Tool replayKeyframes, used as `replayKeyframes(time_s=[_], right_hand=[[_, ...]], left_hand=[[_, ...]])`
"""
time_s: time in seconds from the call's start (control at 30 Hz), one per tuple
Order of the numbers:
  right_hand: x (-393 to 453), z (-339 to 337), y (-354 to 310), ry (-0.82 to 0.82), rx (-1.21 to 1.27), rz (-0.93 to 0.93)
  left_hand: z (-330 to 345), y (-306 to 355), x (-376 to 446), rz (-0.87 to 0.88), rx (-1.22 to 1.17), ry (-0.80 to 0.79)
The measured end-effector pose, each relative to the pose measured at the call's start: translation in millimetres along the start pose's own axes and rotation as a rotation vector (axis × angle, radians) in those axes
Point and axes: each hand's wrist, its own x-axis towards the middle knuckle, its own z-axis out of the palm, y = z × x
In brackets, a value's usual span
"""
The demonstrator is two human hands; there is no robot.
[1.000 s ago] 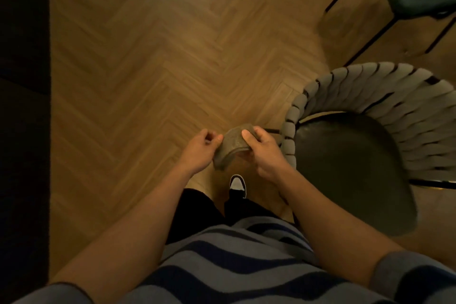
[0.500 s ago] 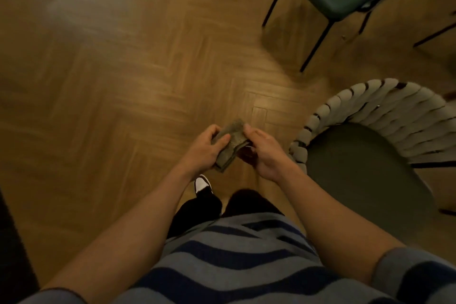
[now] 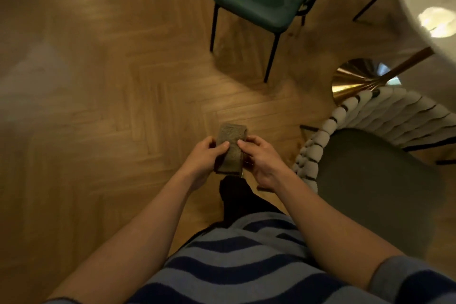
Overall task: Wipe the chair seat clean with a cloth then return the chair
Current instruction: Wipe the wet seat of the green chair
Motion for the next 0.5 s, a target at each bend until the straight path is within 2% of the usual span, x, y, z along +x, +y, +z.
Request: replayKeyframes(time_s=[0.07, 0.13, 0.2, 0.37, 0.5], right_hand=[[20, 7, -26, -0.022, -0.003, 0.009], [38, 15, -52, -0.024, -0.011, 0.017], [60, 22, -74, -0.008, -0.037, 0.004], [118, 41, -129, 0.034, -0.062, -0.016], [167, 63, -171, 0.104, -0.019, -0.027]], left_hand=[[-3, 30, 23, -0.119, -0.151, -0.05], [-6, 58, 47, -0.174, -0.187, -0.102], [-6, 83, 71, -0.142, -0.148, -0.117], [-4, 141, 132, 0.002, 0.009, -0.02], [-12, 188, 183, 0.017, 0.071, -0.06]])
